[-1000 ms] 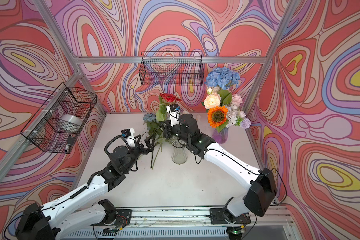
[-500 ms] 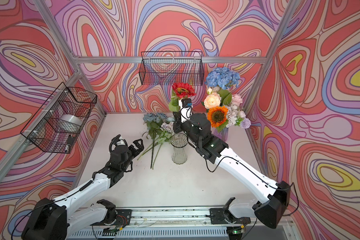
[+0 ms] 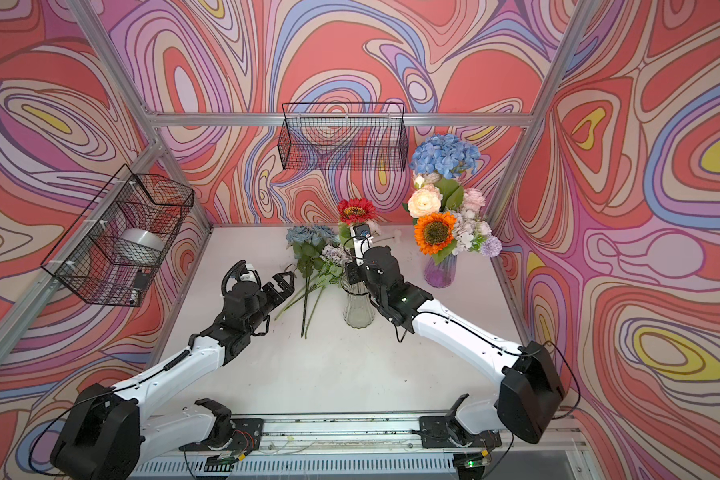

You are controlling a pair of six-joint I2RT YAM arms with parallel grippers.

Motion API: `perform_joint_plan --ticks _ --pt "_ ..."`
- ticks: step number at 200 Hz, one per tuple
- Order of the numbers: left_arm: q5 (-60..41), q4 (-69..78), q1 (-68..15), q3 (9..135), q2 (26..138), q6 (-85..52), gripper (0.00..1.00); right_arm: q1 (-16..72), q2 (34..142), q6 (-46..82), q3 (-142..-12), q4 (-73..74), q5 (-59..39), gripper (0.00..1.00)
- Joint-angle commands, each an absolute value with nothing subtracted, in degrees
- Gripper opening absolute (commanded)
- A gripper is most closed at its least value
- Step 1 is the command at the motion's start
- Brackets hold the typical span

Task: Arrange the flowers into the vase
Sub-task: 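Lower the red flower stem into the clear glass vase with the right gripper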

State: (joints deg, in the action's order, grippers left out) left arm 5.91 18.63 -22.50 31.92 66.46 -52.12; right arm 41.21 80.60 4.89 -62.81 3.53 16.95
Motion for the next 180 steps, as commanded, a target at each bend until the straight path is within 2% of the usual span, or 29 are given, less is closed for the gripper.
perform_joint_plan --ticks 1,34,56,94,135,163,180 --pt "5.41 19.07 -22.37 33.31 66.71 -51.55 1.00 40.97 81.84 8.92 -60.43 6.05 15.65 0.00" --pt "3.80 19.45 -22.39 33.90 67.12 -50.47 1.00 40.98 82.88 11.76 -58.74 4.66 14.38 0.01" --pt "1.84 20.08 -22.32 34.37 67.73 -49.68 1.00 40.97 82.93 12.39 -58.47 3.01 13.81 0.08" --pt "0.72 20.82 -22.33 34.42 68.37 -49.92 1.00 40.95 82.45 13.20 -57.95 0.67 14.43 0.25" --pt "0.55 20.70 -22.39 34.28 67.96 -49.92 1.00 40.95 81.11 13.71 -57.57 -0.41 15.35 0.32" --pt "0.86 20.20 -22.35 34.23 67.27 -49.75 1.00 41.01 79.86 14.39 -58.18 -3.50 15.55 0.42" --pt "1.46 19.71 -22.34 34.14 66.71 -49.18 1.00 40.96 78.65 14.91 -58.01 -5.07 15.62 0.45"
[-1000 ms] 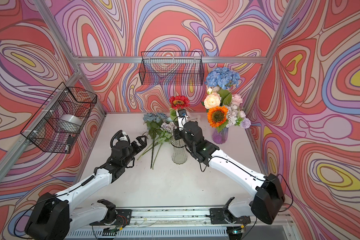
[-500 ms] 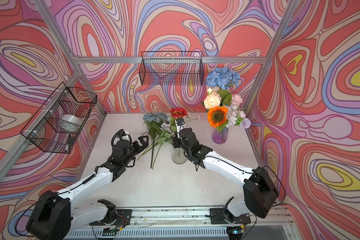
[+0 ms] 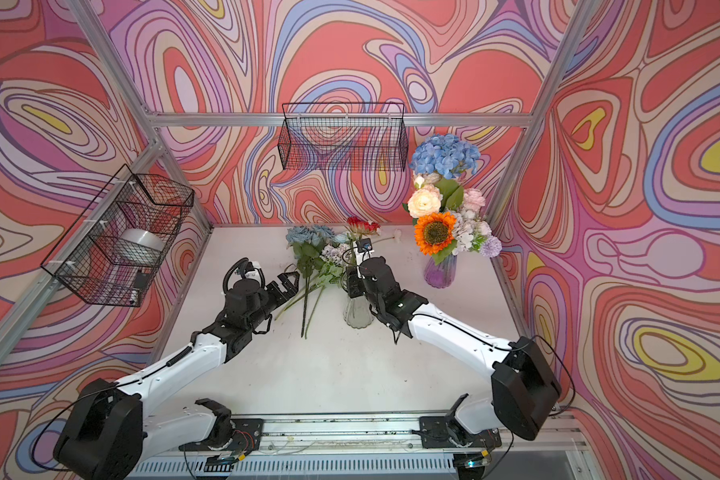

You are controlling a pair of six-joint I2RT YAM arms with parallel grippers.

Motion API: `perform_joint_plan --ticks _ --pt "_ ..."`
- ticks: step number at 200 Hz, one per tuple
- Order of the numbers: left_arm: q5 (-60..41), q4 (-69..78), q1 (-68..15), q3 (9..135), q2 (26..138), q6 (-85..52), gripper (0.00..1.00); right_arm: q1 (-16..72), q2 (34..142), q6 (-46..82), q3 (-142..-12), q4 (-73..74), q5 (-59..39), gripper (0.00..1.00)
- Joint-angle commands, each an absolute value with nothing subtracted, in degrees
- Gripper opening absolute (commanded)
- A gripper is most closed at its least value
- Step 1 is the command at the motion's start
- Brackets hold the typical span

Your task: Arrange the flowers into the vase

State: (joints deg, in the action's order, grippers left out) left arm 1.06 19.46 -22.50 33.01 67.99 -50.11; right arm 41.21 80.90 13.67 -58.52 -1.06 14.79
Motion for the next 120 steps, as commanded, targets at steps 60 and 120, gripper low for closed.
perform_joint_plan --ticks 60,120 --pt "2.99 14.13 -21.26 36.61 67.61 -43.55 0.90 40.95 75.99 14.42 -56.10 -5.74 19.60 0.48" --pt "-10.87 4.33 -17.56 47.50 78.03 -35.14 0.68 40.76 75.85 12.64 -54.92 -2.81 19.07 0.50"
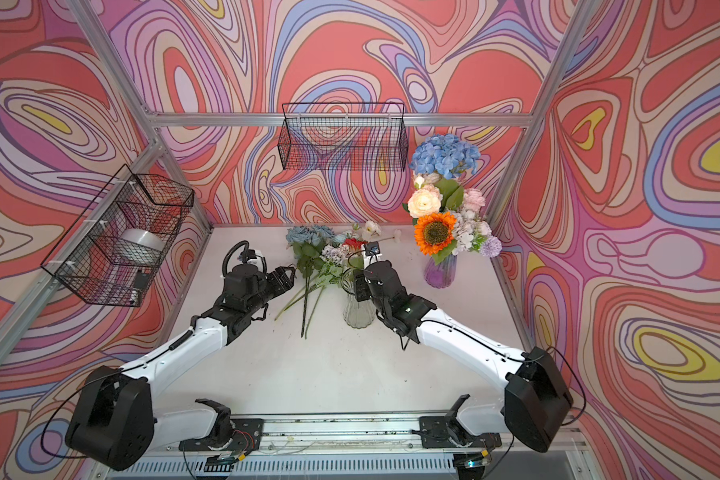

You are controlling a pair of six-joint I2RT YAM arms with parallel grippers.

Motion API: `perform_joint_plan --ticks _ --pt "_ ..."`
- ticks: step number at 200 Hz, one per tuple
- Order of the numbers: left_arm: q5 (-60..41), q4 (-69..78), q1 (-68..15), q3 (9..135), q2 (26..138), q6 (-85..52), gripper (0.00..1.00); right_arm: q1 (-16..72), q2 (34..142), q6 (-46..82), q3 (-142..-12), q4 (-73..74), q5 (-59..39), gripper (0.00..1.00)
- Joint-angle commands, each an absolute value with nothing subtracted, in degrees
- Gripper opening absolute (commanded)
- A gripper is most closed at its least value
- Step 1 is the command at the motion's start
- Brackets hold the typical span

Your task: Arrange the flowers into the vase

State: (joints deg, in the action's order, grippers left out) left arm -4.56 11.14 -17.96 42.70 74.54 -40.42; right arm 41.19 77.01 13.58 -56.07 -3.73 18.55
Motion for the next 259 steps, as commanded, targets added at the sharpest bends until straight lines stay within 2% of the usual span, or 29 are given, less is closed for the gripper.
perform_joint_plan --ticks 1,25,58,87,117,148,180,232,259 --pt "-10.97 4.10 -17.53 47.70 78.22 -35.01 0.68 40.76 75.85 12.64 -54.92 -2.81 19.07 0.50" --pt "-12.19 -1.41 -17.52 52.30 82.09 -33.37 0.69 40.71 74.57 12.65 -54.52 -3.66 17.59 0.51" --pt "-13.42 -6.79 -17.50 56.18 85.97 -32.20 0.77 40.61 69.77 13.52 -53.82 -7.46 15.50 0.57" --pt "-13.54 -9.38 -17.49 58.62 89.16 -30.96 0.77 40.30 65.38 14.61 -53.96 -12.15 14.12 0.62" --pt "-12.50 -12.98 -17.54 62.39 93.82 -29.28 0.68 40.01 61.81 15.29 -53.65 -15.02 15.13 0.64" --pt "-11.82 -17.29 -18.00 67.66 99.95 -27.03 0.54 39.86 59.61 16.26 -52.24 -14.48 16.40 0.65" --pt "-8.50 -21.55 -19.59 73.56 106.07 -23.93 0.51 39.82 58.90 17.30 -51.38 -13.11 16.03 0.64" --pt "-2.84 -25.90 -20.22 79.41 112.86 -22.22 0.34 39.82 57.86 18.09 -50.32 -12.04 15.40 0.65" --pt "-1.00 -26.14 -20.23 80.67 114.29 -22.32 0.31 39.82 57.35 18.11 -50.01 -12.27 15.56 0.64"
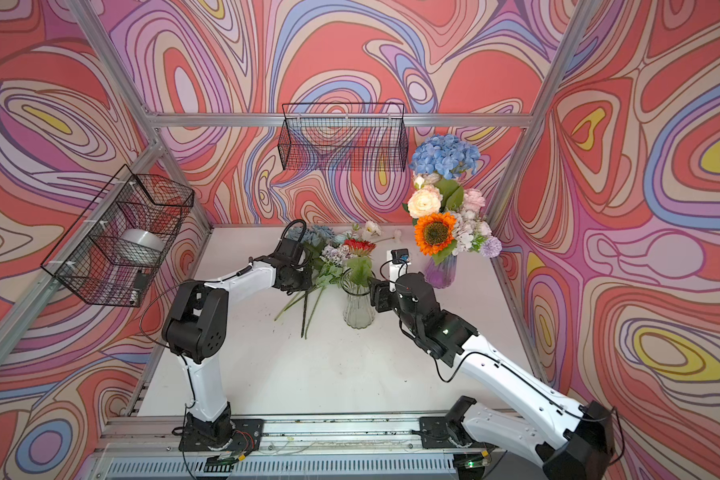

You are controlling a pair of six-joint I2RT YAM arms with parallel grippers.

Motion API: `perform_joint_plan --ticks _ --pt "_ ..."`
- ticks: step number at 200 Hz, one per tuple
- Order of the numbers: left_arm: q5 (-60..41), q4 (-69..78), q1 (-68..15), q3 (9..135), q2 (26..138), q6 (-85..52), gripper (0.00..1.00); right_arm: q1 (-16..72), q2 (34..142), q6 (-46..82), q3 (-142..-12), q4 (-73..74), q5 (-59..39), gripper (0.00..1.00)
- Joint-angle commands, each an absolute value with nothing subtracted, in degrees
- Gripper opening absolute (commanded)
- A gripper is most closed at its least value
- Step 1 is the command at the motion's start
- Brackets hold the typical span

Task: Arrange the flowers into the vase
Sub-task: 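Grasp the blue rose bunch stems with the left gripper and lift it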

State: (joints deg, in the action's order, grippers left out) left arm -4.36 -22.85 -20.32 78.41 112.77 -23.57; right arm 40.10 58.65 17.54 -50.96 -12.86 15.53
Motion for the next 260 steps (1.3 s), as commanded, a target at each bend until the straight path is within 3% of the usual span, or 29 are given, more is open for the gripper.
perform_joint_plan --ticks 1,75,108,132,169,213,260 --pt "-0.98 -26.16 -20.22 80.72 114.32 -22.32 0.31 39.82 57.28 18.11 -50.05 -12.29 15.56 0.64" --pt "0.17 -27.55 -20.23 84.70 119.35 -22.25 0.23 39.84 56.47 17.80 -50.09 -12.77 15.89 0.65" --pt "-0.21 -27.56 -20.22 84.41 119.00 -22.54 0.04 39.82 55.98 17.58 -50.34 -12.76 16.29 0.65" --pt "0.01 -25.96 -20.24 81.93 115.75 -22.97 0.00 39.83 56.49 17.14 -50.41 -12.10 16.21 0.65" --pt "0.18 -22.91 -20.28 75.97 108.10 -24.37 0.00 39.81 58.85 16.48 -51.37 -10.60 12.47 0.66" --pt "-1.51 -17.64 -20.22 68.63 97.22 -26.77 0.00 39.48 62.93 15.96 -53.58 -9.76 10.45 0.75" --pt "-3.35 -8.40 -20.22 60.13 85.23 -30.60 0.00 37.28 68.48 19.14 -56.57 -7.74 10.57 0.76"
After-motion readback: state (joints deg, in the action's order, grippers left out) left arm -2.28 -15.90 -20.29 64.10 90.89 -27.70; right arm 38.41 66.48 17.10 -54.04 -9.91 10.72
